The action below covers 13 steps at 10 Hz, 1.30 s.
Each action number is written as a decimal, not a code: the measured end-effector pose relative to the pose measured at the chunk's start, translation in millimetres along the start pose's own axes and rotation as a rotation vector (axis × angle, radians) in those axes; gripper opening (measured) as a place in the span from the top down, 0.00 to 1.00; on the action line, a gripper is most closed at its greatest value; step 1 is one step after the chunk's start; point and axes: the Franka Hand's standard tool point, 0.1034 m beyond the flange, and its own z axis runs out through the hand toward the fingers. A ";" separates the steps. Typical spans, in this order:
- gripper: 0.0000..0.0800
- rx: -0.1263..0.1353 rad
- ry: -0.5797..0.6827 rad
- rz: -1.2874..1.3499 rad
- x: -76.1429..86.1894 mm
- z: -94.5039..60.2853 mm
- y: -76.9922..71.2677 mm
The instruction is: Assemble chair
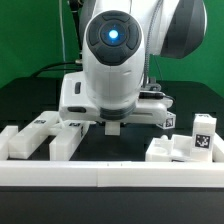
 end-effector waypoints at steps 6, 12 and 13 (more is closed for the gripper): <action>0.64 0.006 -0.026 0.014 -15.7 -42.2 -10.2; 0.64 0.005 0.065 0.075 -20.8 -88.8 -27.8; 0.64 0.008 0.156 0.071 -13.8 -94.0 -29.3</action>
Offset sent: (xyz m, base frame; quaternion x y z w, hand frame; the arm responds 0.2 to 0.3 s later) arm 0.0132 0.0049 0.0261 0.0171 -0.0254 0.0105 0.9995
